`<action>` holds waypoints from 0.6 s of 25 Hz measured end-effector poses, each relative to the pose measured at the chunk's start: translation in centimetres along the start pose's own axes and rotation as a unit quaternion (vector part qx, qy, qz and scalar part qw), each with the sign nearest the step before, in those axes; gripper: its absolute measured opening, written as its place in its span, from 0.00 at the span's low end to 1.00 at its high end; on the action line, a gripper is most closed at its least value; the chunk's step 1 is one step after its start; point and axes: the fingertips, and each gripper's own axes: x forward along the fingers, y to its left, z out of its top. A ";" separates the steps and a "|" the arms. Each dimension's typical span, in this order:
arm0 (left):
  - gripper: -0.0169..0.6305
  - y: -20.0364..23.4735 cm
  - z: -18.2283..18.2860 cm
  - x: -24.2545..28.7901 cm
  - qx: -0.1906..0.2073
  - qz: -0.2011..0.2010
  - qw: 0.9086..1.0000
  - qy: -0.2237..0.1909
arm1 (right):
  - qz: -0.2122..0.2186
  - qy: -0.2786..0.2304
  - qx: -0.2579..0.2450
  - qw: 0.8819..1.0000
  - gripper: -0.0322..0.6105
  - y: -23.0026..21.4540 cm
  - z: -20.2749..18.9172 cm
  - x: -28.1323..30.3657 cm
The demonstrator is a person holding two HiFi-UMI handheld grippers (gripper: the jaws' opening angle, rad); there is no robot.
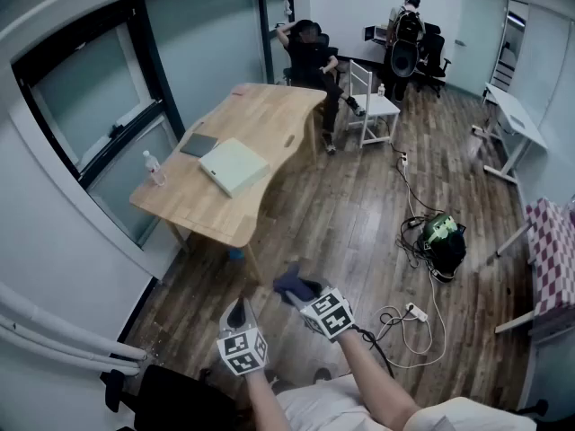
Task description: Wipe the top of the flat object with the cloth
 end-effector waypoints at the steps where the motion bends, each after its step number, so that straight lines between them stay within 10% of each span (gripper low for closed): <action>1: 0.04 -0.5 -0.5 0.1 -0.001 0.002 1.000 0.004 | -0.003 -0.002 0.003 1.000 0.26 -0.9 -0.4 -0.4; 15: 0.04 -3.5 -1.5 2.2 -0.003 0.011 1.000 0.011 | -0.027 -0.033 0.028 0.999 0.26 -6.1 -2.0 -2.8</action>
